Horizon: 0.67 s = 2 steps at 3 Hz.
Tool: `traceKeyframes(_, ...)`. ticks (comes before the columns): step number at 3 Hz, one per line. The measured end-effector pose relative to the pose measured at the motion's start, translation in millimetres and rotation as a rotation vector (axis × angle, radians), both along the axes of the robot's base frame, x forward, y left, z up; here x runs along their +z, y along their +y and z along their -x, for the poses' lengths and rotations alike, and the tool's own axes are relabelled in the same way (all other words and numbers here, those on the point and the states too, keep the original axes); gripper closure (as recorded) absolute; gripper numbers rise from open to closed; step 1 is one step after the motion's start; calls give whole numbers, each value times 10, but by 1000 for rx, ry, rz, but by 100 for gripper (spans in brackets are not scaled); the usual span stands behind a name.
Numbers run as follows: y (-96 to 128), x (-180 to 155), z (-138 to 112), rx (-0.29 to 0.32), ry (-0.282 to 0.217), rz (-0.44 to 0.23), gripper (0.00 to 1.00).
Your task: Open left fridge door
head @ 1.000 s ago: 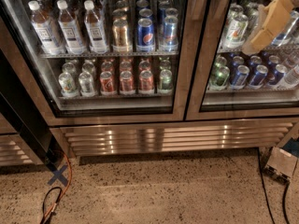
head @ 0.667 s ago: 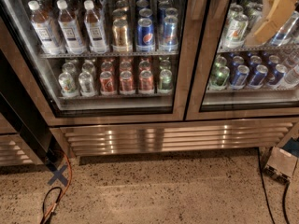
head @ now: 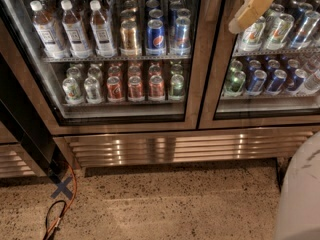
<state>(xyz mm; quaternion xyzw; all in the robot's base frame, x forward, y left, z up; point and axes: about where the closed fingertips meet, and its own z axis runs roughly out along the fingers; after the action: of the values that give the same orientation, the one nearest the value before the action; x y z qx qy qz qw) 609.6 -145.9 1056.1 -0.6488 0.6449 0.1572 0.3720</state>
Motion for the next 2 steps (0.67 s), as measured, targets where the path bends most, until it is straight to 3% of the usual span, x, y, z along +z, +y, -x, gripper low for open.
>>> traceKeyframes(2,19,-2,-134,-38,-22,-67,0)
